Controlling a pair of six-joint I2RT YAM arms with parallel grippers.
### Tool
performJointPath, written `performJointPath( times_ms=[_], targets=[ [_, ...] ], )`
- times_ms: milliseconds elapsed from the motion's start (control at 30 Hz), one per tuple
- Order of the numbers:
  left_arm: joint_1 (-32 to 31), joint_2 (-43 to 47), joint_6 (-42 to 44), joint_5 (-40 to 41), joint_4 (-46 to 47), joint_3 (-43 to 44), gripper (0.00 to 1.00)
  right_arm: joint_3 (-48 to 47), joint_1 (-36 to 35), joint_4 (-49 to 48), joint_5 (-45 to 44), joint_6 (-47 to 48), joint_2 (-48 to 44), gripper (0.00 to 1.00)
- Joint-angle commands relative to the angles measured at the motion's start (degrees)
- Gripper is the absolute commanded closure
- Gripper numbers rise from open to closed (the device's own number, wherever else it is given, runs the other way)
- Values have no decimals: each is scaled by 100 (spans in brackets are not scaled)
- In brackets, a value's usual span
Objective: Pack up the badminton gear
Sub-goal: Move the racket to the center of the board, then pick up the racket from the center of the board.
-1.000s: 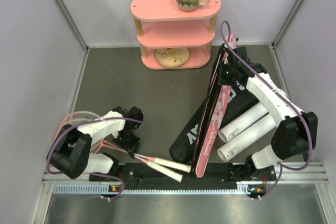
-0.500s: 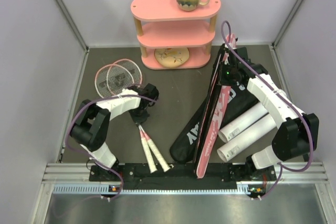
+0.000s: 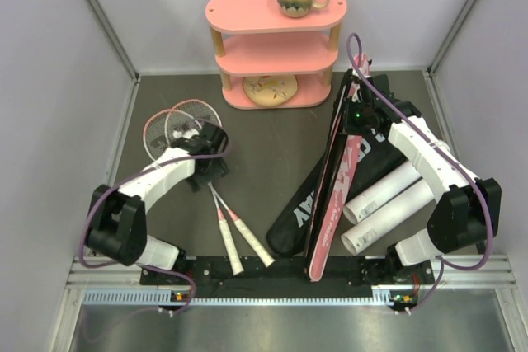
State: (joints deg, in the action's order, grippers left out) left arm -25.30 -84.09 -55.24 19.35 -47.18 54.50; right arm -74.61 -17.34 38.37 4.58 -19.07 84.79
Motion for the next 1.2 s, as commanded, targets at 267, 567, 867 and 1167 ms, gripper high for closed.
performJointPath(
  times_ms=[267,567,867,1167],
  targets=[
    [2002,228,137,-1548,2133,-432,44,43,12,-75,192,105,-297,100],
    [2020,-370,-302,-1382,2151,-370,48,34,20,-84,236,105,-244,100],
    [2064,-511,-443,-1109,2415,-581,68,34,20,-93,219,132,-200,100],
    [2205,-722,-479,-1188,2407,-511,78,-45,12,-84,263,132,-121,100]
  ],
)
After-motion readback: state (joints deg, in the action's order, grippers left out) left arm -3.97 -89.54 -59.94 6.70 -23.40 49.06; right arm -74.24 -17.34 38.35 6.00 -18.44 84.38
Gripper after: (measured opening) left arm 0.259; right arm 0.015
